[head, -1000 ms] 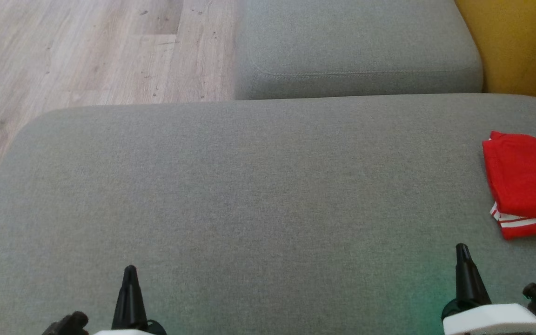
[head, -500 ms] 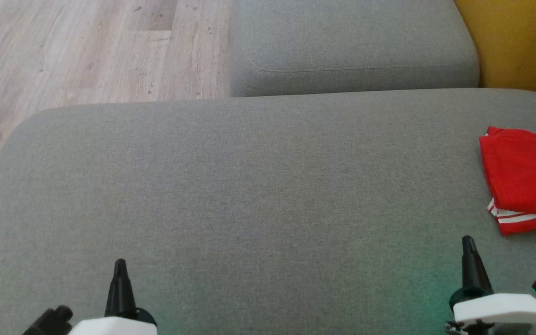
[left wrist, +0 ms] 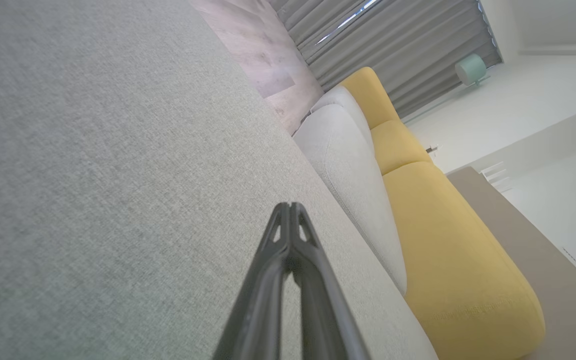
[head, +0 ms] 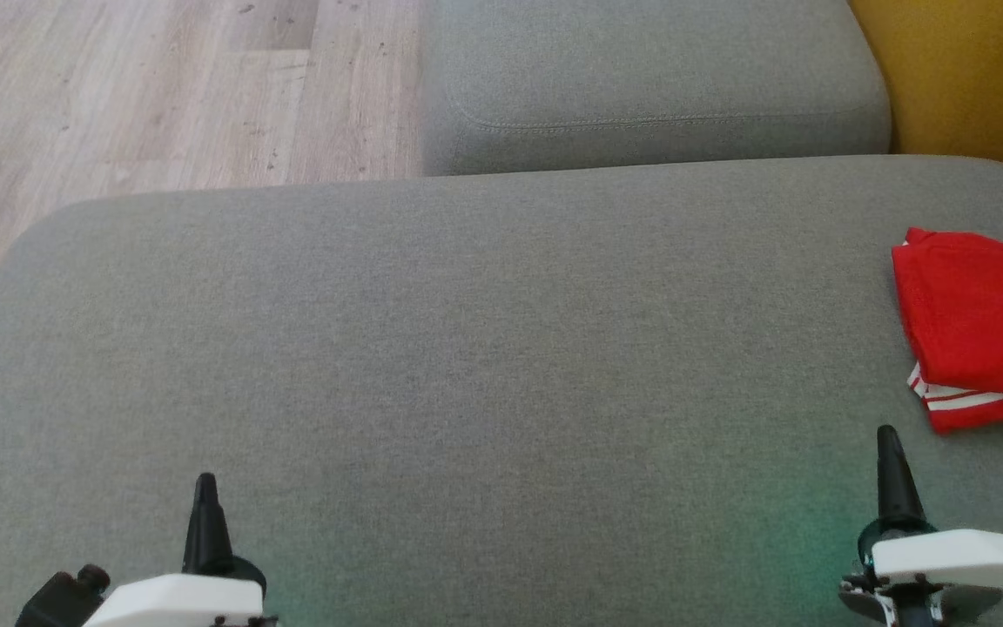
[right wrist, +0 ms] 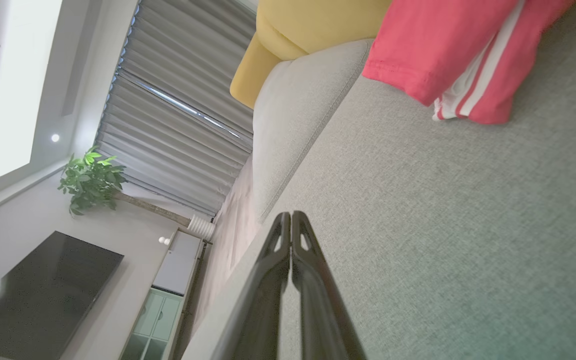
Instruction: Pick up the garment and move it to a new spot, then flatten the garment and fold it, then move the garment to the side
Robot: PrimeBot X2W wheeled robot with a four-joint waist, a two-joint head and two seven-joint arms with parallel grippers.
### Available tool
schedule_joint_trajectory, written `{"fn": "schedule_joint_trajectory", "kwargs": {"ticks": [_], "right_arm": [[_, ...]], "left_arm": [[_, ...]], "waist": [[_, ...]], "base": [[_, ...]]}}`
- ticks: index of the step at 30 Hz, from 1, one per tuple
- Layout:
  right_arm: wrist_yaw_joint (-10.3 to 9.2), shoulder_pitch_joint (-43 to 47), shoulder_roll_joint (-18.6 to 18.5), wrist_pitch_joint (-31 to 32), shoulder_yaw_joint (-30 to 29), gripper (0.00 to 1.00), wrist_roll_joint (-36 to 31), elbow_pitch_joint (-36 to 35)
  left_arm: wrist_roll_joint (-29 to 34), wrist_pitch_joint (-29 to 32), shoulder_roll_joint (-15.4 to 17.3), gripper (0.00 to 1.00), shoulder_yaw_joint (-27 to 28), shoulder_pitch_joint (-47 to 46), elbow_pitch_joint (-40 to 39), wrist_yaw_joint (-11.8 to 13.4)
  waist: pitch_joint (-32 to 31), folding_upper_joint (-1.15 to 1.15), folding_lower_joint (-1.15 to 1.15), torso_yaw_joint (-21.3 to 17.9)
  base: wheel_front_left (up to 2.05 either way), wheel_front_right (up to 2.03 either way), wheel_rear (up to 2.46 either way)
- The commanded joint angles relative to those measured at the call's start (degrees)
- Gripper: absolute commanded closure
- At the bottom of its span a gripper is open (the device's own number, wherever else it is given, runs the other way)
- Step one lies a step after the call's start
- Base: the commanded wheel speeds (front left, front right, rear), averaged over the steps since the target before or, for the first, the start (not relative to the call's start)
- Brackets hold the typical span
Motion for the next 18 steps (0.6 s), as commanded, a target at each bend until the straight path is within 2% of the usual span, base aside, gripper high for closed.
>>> {"fn": "schedule_joint_trajectory", "kwargs": {"ticks": [1,18], "right_arm": [[0.26,-3.32,-1.31,0.57,0.2,1.0,2.27,-1.65],[0.31,-5.87,-1.35,3.22,-1.14,1.0,13.0,-1.02]], "left_arm": [[-2.07,0.37,0.68,1.0,1.95,-3.4,-1.38,-0.62],[-12.67,3.06,0.65,1.0,4.67,-5.94,0.14,-2.32]], "waist": [[0.09,0.0,0.0,-0.1],[0.81,0.0,-0.01,-0.88]], "base": [[0.0,0.0,0.0],[0.0,0.0,0.0]]}}
